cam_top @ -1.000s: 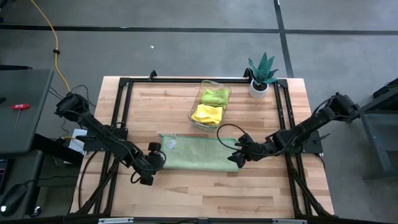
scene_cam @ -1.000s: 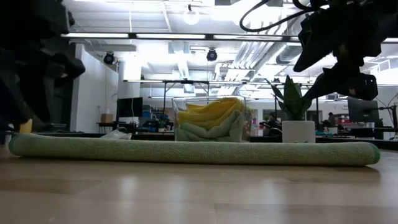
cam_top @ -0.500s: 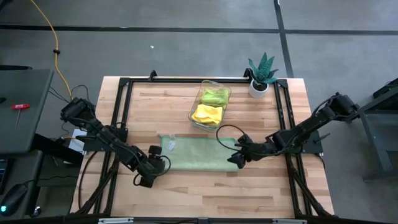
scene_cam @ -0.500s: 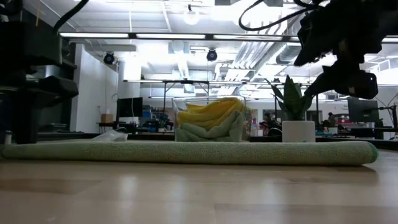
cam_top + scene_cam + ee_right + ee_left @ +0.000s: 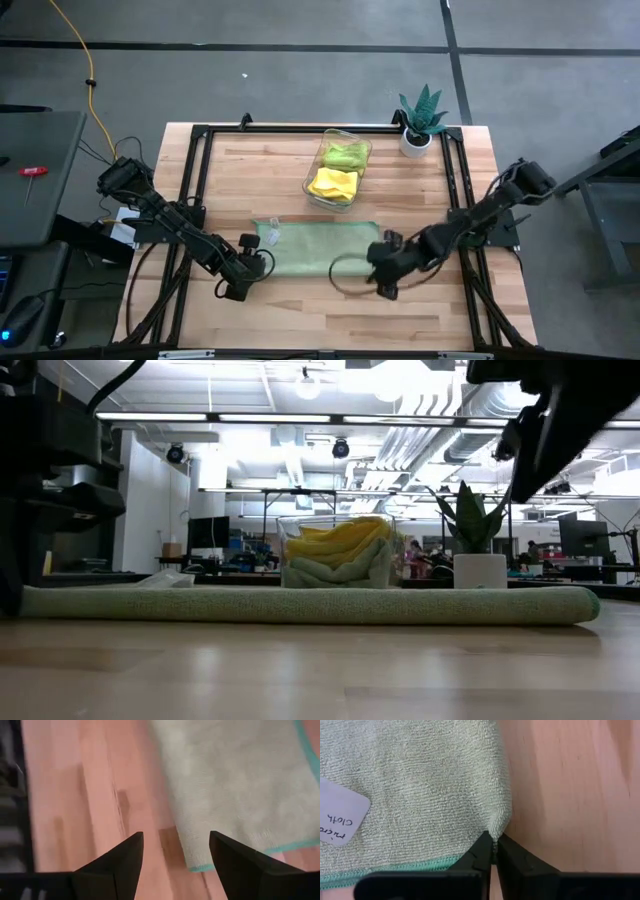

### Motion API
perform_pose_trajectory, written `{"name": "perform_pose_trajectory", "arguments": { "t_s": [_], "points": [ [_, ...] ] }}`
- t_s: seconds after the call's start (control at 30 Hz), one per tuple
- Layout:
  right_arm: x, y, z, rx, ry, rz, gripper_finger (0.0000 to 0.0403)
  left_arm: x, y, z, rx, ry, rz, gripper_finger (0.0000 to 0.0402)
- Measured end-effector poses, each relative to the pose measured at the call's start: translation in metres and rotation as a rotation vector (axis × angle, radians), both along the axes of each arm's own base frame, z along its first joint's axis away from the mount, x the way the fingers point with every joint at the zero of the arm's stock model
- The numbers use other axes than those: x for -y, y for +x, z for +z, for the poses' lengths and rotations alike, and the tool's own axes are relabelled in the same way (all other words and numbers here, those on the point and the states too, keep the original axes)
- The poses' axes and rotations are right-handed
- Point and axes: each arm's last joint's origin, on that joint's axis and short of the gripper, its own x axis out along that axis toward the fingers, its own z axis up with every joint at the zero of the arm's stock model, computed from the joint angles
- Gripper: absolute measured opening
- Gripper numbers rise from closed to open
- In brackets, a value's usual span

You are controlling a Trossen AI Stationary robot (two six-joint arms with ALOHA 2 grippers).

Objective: Fold microfiber towels
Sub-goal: Fold the blue towel

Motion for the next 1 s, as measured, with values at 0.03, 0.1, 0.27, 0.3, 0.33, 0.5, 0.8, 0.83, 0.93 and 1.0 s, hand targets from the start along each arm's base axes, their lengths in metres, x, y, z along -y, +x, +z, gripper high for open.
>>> {"name": "perform_pose_trajectory", "arguments": {
  "t_s": [0.03, 0.1, 0.27, 0.3, 0.33, 0.5, 0.8, 0.83, 0.93, 1.0],
  "points": [
    [-0.004, 0.003, -0.003, -0.021, -0.043, 0.044, 0.0220, 0.000, 0.000, 0.000, -0.001, 0.000, 0.000, 0.0010],
    [-0.010, 0.010, -0.011, -0.054, -0.102, 0.101, 0.0220, 0.000, 0.000, 0.000, -0.001, -0.001, 0.003, 0.0013],
    [-0.019, 0.022, -0.037, -0.166, -0.204, 0.180, 0.0220, 0.000, 0.000, 0.000, -0.002, -0.013, 0.031, 0.0003],
    [-0.020, 0.023, -0.043, -0.189, -0.214, 0.189, 0.0220, 0.000, 0.000, 0.000, -0.002, -0.015, 0.034, 0.0004],
    [-0.021, 0.024, -0.048, -0.207, -0.220, 0.196, 0.0220, 0.000, 0.000, 0.000, -0.002, -0.016, 0.035, 0.0006],
    [-0.022, 0.024, -0.066, -0.289, -0.233, 0.219, 0.0220, 0.000, 0.000, -0.001, -0.003, -0.018, 0.041, 0.0009],
    [-0.026, 0.022, -0.075, -0.328, -0.243, 0.234, 0.0180, 0.000, 0.000, -0.001, -0.002, -0.021, 0.048, 0.0009],
    [-0.027, 0.021, -0.074, -0.324, -0.251, 0.240, 0.0168, 0.000, 0.000, -0.001, -0.003, -0.021, 0.048, 0.0009],
    [-0.030, 0.019, -0.075, -0.320, -0.266, 0.265, 0.0128, 0.000, 0.000, -0.001, -0.003, -0.021, 0.049, 0.0004],
    [-0.033, 0.018, -0.077, -0.326, -0.273, 0.277, 0.0101, 0.000, 0.000, -0.001, -0.002, -0.023, 0.056, 0.0003]
  ]
}}
